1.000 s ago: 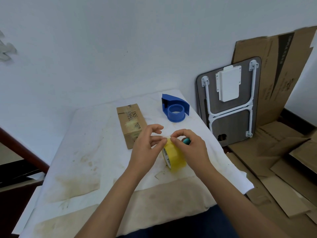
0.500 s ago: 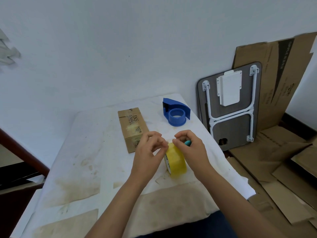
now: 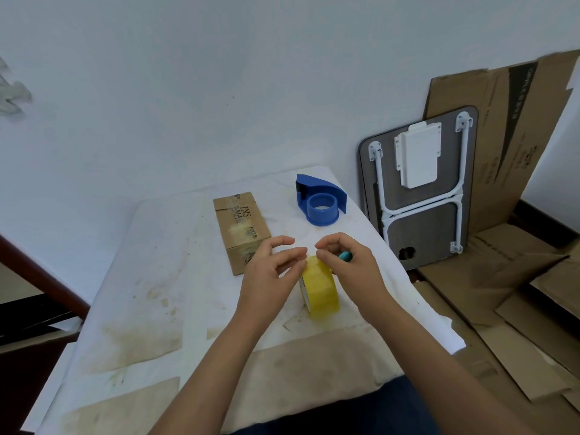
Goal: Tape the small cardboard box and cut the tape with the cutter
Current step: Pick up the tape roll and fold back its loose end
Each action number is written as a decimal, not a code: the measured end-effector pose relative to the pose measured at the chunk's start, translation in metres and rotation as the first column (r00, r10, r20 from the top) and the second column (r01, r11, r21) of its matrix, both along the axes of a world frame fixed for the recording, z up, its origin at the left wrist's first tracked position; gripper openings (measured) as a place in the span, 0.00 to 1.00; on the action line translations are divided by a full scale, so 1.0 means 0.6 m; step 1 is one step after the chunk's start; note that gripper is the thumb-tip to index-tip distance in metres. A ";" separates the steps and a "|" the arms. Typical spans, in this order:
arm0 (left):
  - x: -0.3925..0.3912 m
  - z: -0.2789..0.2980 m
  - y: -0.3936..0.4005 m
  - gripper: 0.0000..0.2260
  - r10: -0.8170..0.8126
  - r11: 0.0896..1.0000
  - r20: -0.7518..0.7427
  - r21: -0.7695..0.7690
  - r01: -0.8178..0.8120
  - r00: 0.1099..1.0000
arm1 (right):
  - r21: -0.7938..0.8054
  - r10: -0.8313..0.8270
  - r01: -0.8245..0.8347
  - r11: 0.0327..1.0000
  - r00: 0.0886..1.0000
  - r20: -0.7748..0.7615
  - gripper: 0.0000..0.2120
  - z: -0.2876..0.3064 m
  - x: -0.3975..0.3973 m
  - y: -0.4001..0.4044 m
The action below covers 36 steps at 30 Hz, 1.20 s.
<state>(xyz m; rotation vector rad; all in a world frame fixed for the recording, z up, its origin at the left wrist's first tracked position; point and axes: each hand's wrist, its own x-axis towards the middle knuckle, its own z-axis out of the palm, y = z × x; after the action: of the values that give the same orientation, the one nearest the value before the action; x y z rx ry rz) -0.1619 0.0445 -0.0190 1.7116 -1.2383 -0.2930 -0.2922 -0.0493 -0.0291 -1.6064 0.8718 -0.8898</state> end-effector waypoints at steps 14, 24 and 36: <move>-0.003 -0.008 -0.004 0.08 0.082 0.996 0.152 -0.045 -0.075 0.985 | -0.211 0.089 -0.121 0.970 0.984 -0.155 0.08 0.011 -0.012 -0.009; -0.014 -0.021 -0.003 0.05 0.105 0.983 0.205 -0.168 -0.071 0.973 | -0.250 0.068 -0.100 0.963 0.989 -0.135 0.08 0.011 -0.011 0.000; -0.008 0.008 -0.010 0.04 0.076 0.993 0.011 0.087 -0.076 0.997 | -0.233 0.049 -0.095 0.968 0.979 -0.197 0.02 0.002 -0.004 -0.007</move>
<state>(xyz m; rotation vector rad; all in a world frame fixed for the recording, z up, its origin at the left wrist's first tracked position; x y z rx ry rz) -0.1666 0.0383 -0.0145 1.8316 -1.1781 -0.2986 -0.2945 -0.0536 -0.0280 -1.9478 0.8544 -0.8253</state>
